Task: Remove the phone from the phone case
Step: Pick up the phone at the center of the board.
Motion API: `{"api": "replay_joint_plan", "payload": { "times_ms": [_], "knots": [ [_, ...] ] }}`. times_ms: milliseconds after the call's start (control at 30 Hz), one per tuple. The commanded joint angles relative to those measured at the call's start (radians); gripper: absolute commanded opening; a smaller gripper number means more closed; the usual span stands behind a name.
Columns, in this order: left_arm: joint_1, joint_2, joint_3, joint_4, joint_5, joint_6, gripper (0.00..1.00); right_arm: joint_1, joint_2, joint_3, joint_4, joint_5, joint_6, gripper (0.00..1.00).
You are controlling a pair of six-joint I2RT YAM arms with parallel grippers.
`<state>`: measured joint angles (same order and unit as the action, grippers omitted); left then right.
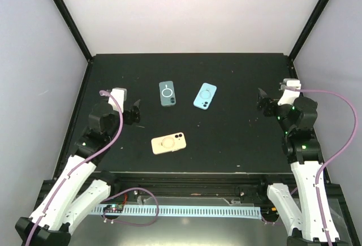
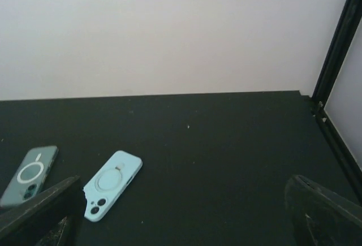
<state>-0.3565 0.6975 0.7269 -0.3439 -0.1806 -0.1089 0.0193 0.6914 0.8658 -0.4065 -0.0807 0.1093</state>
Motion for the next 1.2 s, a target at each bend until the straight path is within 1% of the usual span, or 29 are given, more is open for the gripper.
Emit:
{"api": "replay_joint_plan", "payload": {
  "times_ms": [0,67,167,233,300,367,500,633,833,1000,1167],
  "knots": [
    [0.027,-0.031,-0.039,-0.016,0.144,-0.076,0.96,-0.013,-0.026,-0.04,0.008,-0.091,-0.036,0.97],
    [0.034,-0.025,-0.053,-0.016,0.209,-0.093,0.97,-0.015,-0.033,-0.068,0.01,-0.144,-0.079,0.98],
    [0.022,0.018,-0.058,-0.03,0.323,-0.126,0.93,-0.019,-0.044,-0.097,-0.014,-0.239,-0.18,0.99],
    [-0.018,0.063,-0.041,-0.063,0.352,-0.147,0.91,-0.021,-0.048,-0.11,-0.021,-0.287,-0.215,0.99],
    [-0.081,0.106,-0.04,-0.076,0.354,-0.181,0.91,-0.021,-0.052,-0.122,-0.031,-0.347,-0.255,0.99],
    [-0.137,0.143,-0.05,-0.077,0.338,-0.216,0.96,-0.023,-0.056,-0.128,-0.037,-0.385,-0.278,1.0],
    [-0.212,0.224,-0.062,-0.093,0.282,-0.296,0.98,-0.024,-0.067,-0.139,-0.043,-0.434,-0.313,1.0],
    [-0.241,0.264,-0.084,-0.11,0.251,-0.375,0.99,-0.026,-0.074,-0.147,-0.049,-0.485,-0.339,1.0],
    [-0.25,0.31,-0.125,-0.134,0.191,-0.458,0.99,-0.027,-0.079,-0.152,-0.056,-0.537,-0.365,1.0],
    [-0.252,0.426,-0.134,-0.081,0.184,-0.465,0.99,-0.028,-0.081,-0.152,-0.062,-0.553,-0.375,1.0],
    [-0.245,0.609,-0.018,-0.093,0.154,-0.402,0.99,-0.028,-0.096,-0.155,-0.073,-0.571,-0.387,1.0]
  ]
}}
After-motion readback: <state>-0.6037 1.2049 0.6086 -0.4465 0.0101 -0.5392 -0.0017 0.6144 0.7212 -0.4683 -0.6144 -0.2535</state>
